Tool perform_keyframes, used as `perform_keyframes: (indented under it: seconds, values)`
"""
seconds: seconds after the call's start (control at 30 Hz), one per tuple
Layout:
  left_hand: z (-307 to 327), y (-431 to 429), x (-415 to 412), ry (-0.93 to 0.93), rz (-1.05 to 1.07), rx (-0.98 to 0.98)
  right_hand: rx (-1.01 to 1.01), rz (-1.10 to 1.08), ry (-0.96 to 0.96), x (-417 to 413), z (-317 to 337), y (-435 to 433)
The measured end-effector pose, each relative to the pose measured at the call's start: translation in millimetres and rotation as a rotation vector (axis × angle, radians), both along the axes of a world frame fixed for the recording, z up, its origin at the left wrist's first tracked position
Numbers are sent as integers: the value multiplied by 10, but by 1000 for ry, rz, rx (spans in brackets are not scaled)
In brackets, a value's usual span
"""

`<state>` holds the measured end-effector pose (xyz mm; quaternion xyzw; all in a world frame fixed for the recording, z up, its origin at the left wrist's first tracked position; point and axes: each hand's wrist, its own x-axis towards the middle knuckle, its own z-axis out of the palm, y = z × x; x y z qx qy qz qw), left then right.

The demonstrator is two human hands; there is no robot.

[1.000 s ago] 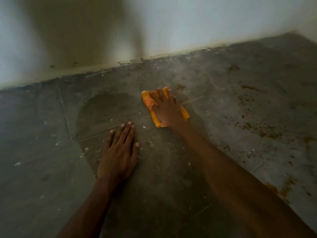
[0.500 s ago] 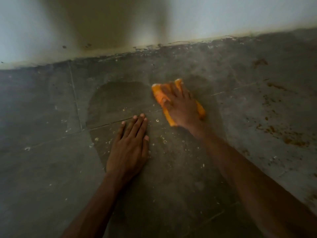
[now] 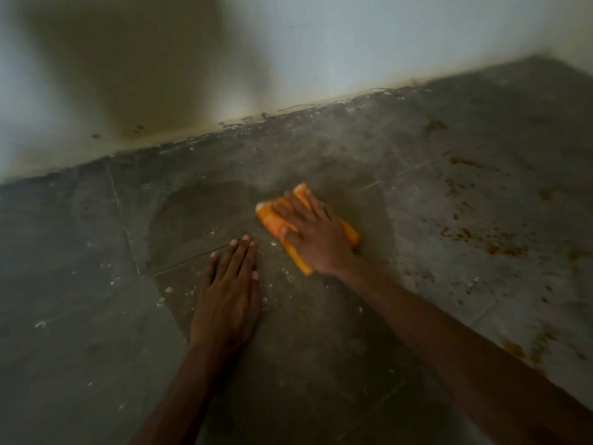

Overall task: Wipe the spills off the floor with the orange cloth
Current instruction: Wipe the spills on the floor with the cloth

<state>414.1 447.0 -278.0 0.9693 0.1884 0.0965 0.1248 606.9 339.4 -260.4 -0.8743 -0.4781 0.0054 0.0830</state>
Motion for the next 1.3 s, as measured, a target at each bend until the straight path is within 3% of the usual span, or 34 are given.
perform_keyframes:
  seconds: [0.07, 0.13, 0.23, 0.33, 0.43, 0.5, 0.6, 0.67, 0.8, 0.9, 1.03, 1.1, 1.2, 1.3]
  values:
    - [-4, 8, 0, -6, 3, -12, 21, -4, -41, 9, -89, -723]
    - [-22, 3, -11, -1, -4, -6, -5, -174, -39, 406, -166, -1243]
    - [-18, 2, -17, 11, -17, -13, -10, -431, 69, 540, -60, -1155]
    - [10, -15, -25, 24, -37, -19, 11, -242, 18, -398, -32, -1309]
    - [67, -34, -38, 41, 4, 0, 21, -24, -18, -899, -160, -2155]
    - [97, -160, -47, 36, 67, 15, 5, -167, -12, -593, -158, -2464]
    - [129, -707, 29, 5, 100, -83, -13, -515, 67, -137, -40, -2274]
    - [110, -1241, 60, 26, 62, -195, -6, -497, 34, -297, -41, -2224]
    - [64, -2096, -20, 139, 12, -252, 53, -121, -5, -1254, -200, -3169]
    - [-9, -2381, -156, 277, -86, -149, 10, -317, -17, -773, -151, -3454]
    - [-26, -2355, -123, 314, -64, -144, -9, -662, 110, -115, -10, -2798]
    - [-36, -2363, -104, 305, -49, -167, 33, -587, 69, -547, -49, -2768]
    - [-96, -2373, -118, 238, -35, -155, 73, -339, 2, -1469, -160, -3455]
    - [-61, -2466, -139, 226, -28, -145, 35, -535, -3, -1225, -165, -4116]
